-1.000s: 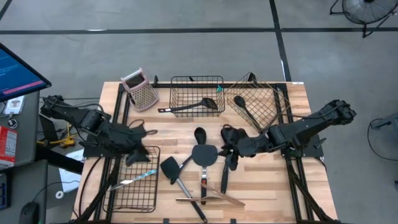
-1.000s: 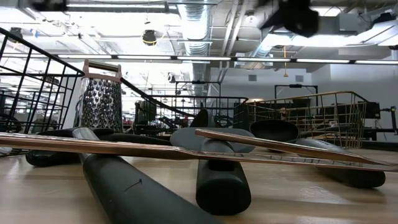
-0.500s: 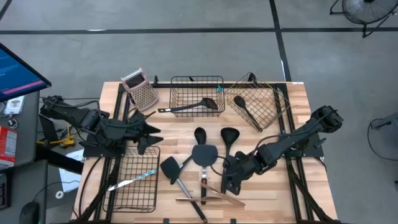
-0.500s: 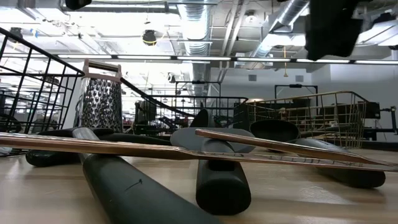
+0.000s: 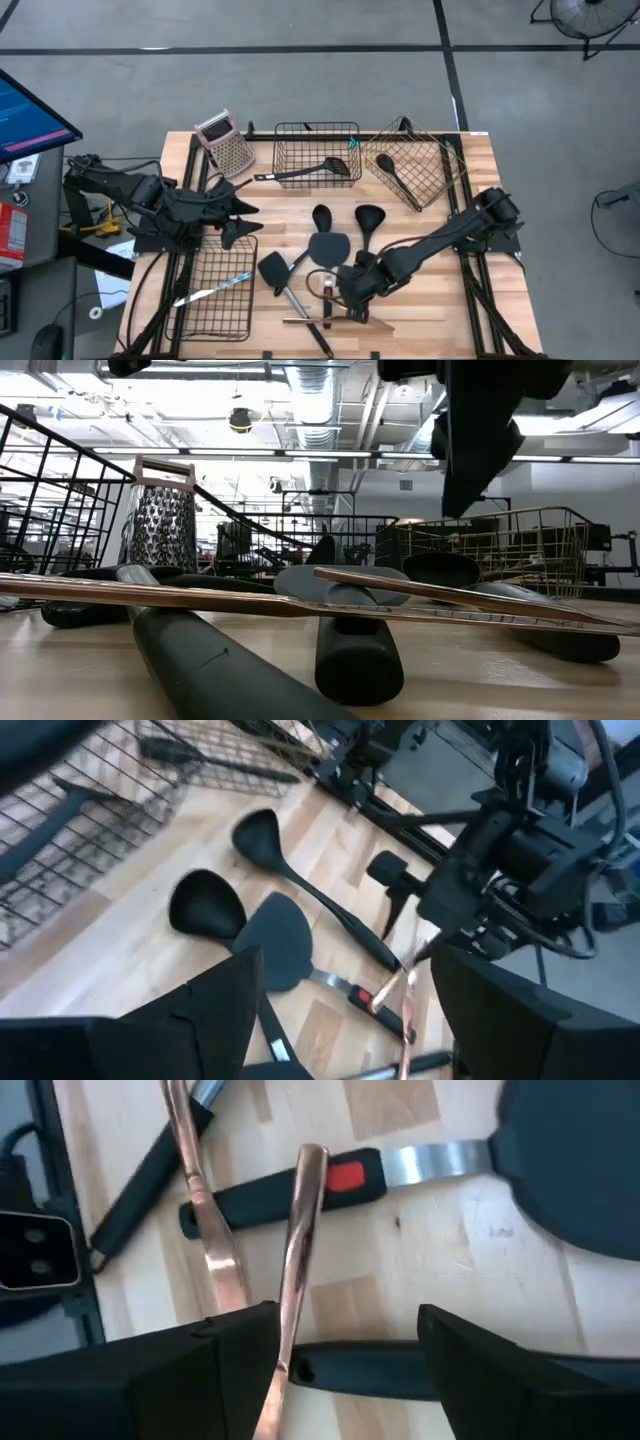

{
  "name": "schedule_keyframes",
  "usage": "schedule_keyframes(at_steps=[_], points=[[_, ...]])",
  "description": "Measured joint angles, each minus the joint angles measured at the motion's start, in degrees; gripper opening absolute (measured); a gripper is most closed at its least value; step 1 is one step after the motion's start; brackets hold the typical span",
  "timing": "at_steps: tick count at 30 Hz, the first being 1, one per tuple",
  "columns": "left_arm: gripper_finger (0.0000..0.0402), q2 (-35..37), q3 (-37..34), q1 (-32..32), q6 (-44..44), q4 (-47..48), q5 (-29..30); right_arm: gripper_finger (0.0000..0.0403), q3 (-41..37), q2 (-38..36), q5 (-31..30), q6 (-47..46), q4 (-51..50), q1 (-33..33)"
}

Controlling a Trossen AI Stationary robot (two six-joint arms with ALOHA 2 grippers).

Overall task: Pick & Place Kitchen Items
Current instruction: Put the top brown table knife into the bottom wire basket

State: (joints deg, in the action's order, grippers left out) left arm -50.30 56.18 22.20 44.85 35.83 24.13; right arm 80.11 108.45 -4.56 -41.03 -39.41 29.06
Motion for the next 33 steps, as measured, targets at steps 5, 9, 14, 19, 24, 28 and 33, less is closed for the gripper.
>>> schedule_keyframes(at_steps=[5,9,14,19,24,28,33], points=[[0.0271,-1.92,0.02,0.48,-0.07,-0.01,-2.62,0.0226,2.47,3.07,0.24,0.56,-0.86,0.53],[0.0271,-4.45,0.02,1.26,-1.03,-0.23,-4.70,0.0223,2.70,4.53,-0.17,0.54,-0.37,0.98],[0.0271,-6.20,0.00,2.30,-1.15,-0.50,-5.02,0.0224,2.65,7.42,0.24,1.12,2.39,1.47],[0.0271,-6.34,0.00,2.32,-1.08,-1.53,-4.83,0.0221,2.65,9.97,0.03,2.05,5.35,1.30],[0.0271,-6.35,0.00,2.32,-0.99,-2.58,-4.63,0.0221,2.65,11.84,0.12,2.52,6.85,0.33],[0.0271,-6.35,0.00,2.29,-1.08,-2.59,-4.63,0.0207,2.67,12.63,-0.07,2.55,6.96,-0.60],[0.0271,-6.35,0.00,2.27,-1.36,-2.66,-4.53,0.0111,2.65,12.66,0.08,1.49,6.56,-1.31]])
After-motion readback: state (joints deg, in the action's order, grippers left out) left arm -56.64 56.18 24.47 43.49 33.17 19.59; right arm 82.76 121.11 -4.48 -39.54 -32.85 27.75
